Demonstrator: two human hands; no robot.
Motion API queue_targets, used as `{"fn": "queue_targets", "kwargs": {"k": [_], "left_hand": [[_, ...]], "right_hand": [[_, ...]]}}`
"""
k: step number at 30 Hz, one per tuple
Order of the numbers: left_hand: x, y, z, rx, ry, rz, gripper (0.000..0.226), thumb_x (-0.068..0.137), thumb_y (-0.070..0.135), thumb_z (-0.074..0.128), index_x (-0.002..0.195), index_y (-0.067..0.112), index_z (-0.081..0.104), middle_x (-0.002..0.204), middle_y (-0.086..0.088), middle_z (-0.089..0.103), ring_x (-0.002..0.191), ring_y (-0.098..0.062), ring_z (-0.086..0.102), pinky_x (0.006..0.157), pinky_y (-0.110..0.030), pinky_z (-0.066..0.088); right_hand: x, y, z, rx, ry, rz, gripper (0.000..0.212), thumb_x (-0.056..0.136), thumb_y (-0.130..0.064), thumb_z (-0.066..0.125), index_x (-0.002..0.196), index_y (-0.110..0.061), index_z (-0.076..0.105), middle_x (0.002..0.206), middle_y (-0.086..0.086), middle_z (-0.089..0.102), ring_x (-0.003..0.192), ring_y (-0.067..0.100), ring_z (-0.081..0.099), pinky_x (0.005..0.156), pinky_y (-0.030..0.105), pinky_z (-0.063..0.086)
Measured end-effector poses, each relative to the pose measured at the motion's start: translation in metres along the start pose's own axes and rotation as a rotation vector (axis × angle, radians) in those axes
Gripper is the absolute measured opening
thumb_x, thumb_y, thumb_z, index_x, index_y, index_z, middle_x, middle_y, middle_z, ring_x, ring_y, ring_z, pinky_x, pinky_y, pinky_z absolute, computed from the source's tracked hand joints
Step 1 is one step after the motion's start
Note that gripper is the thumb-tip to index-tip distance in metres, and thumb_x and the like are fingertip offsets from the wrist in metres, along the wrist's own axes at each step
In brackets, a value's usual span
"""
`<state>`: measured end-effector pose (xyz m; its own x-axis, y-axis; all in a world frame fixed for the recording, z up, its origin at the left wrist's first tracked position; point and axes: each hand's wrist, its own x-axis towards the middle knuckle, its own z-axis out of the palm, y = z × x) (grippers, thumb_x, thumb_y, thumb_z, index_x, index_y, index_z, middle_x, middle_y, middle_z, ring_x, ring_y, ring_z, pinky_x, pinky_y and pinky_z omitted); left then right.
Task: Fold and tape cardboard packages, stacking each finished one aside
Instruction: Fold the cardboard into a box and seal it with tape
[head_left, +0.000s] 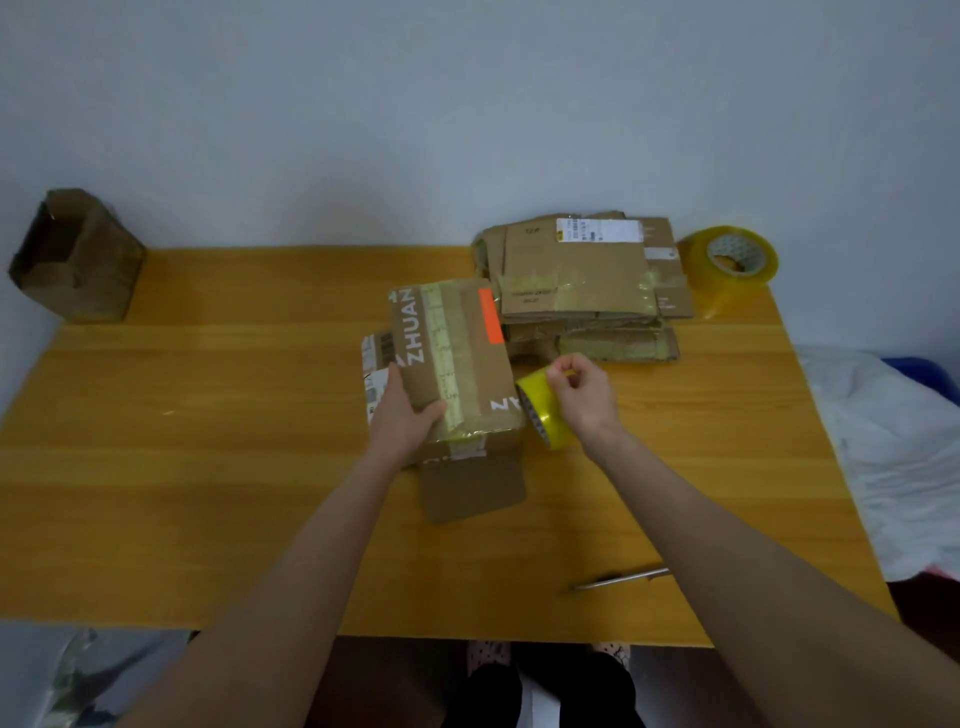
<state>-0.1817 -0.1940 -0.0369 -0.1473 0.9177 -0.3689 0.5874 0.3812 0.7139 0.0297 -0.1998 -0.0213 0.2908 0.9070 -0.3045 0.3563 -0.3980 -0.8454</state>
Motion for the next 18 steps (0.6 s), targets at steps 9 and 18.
{"fn": "queue_targets", "kwargs": {"k": [9,18], "left_hand": [[0.000,0.014,0.001,-0.004,-0.063,0.063,0.083,0.088,0.014,0.066,0.152,0.017,0.013,0.147,-0.009,0.039,0.131,-0.031,0.041,0.104,-0.043,0.039],[0.002,0.014,-0.001,0.032,-0.137,0.027,0.087,0.092,0.018,0.061,0.153,0.016,-0.002,0.156,-0.006,0.025,0.138,-0.028,0.033,0.106,-0.036,0.034]], "right_hand": [[-0.001,0.007,-0.007,0.046,0.015,0.082,0.007,0.098,-0.021,0.052,0.093,-0.018,0.055,0.093,0.001,0.057,0.079,0.013,0.048,0.060,0.025,0.037],[-0.004,0.010,-0.007,0.051,0.021,0.070,0.007,0.098,-0.021,0.052,0.094,-0.016,0.055,0.095,0.002,0.056,0.077,0.012,0.048,0.067,0.026,0.039]]}}
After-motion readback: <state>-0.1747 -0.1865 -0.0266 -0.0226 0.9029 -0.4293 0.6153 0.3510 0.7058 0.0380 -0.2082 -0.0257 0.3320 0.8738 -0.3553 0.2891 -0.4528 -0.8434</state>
